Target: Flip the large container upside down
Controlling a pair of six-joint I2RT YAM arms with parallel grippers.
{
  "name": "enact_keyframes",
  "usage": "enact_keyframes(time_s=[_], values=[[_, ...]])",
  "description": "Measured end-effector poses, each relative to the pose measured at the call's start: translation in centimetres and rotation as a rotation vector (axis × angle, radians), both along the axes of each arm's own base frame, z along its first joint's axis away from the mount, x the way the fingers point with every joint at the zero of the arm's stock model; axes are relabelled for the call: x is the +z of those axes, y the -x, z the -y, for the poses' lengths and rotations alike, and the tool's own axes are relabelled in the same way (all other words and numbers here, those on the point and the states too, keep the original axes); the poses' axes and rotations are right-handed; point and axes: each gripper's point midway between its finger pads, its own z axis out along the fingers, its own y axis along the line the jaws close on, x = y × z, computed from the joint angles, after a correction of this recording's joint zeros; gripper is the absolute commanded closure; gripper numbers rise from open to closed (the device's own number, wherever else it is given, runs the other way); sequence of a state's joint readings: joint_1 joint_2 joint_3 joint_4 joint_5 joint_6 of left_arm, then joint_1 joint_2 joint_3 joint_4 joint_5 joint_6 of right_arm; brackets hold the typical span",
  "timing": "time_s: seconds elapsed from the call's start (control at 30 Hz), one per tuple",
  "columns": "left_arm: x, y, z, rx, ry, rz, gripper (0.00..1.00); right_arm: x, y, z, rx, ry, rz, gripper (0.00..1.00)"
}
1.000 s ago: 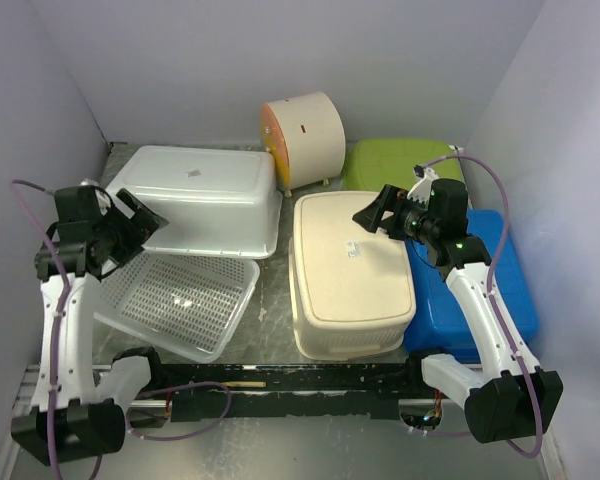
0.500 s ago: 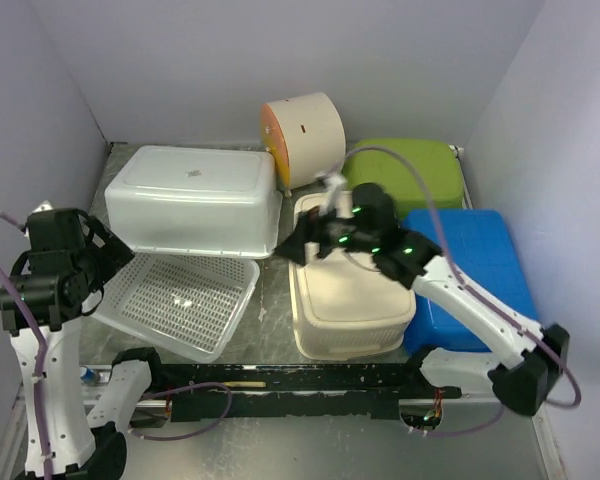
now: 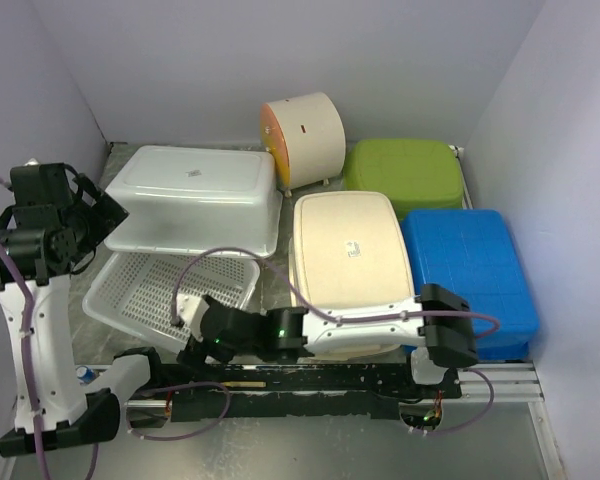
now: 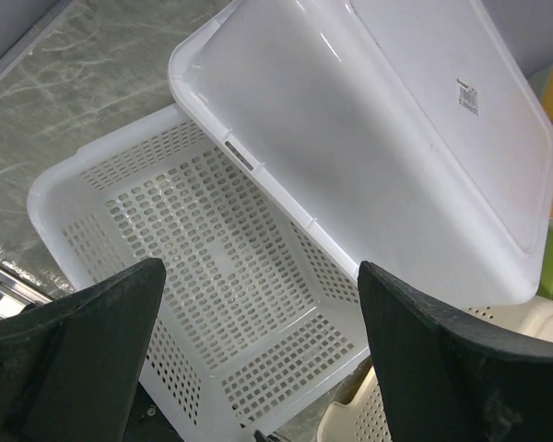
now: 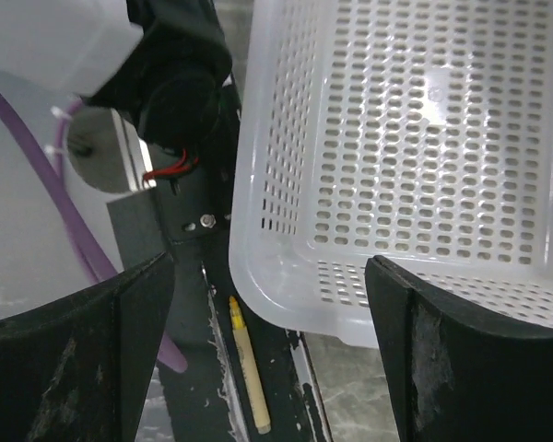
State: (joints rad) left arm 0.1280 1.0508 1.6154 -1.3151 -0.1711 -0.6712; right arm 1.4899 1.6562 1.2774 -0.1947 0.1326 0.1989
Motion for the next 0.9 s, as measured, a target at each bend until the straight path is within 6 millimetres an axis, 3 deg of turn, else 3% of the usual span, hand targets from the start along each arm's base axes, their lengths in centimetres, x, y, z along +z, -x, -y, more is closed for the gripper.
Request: enact_keyframes(time_s=[0.13, 0.4, 0.5, 0.53, 0.6, 0.63, 0.77, 0.9], values=[[0.6, 1.2, 0.1, 0.012, -0.002, 0.033, 0.04, -3.1, 0.8, -0.8, 0.026, 0.066, 0.063, 0.16], [1.1, 1.4, -0.1, 0.020, -0.013, 0.054, 0.04, -6.7, -1.1, -2.9, -0.024, 0.110, 0.140, 0.27], [0.2, 1.4, -0.1, 0.020, -0.010, 0.028, 0.04, -8.8, -1.5, -3.6, -0.029, 0.147, 0.153, 0.53], [-0.1, 1.4, -0.1, 0.020, -0.009, 0.019, 0.04, -9.5, -1.4, -3.7, -0.025, 0.159, 0.150, 0.66], [-0.3, 1.4, -0.1, 0.020, -0.009, 0.012, 0.04, -9.4, -1.1, -4.0, -0.011, 0.158, 0.157, 0.92], [-0.3, 1.5, -0.2, 0.021, -0.010, 0.013, 0.04, -9.4, -1.0, -4.0, -0.003, 0.161, 0.160, 1.00], [-0.1, 1.6, -0.3, 0.025, -0.018, 0.020, 0.04, -8.3, -1.5, -3.2, 0.013, 0.185, 0.208, 1.00], [0.9, 1.4, 0.1, 0.006, -0.010, 0.045, 0.04, -4.4, -2.1, -2.2, 0.033, 0.142, 0.157, 1.00]])
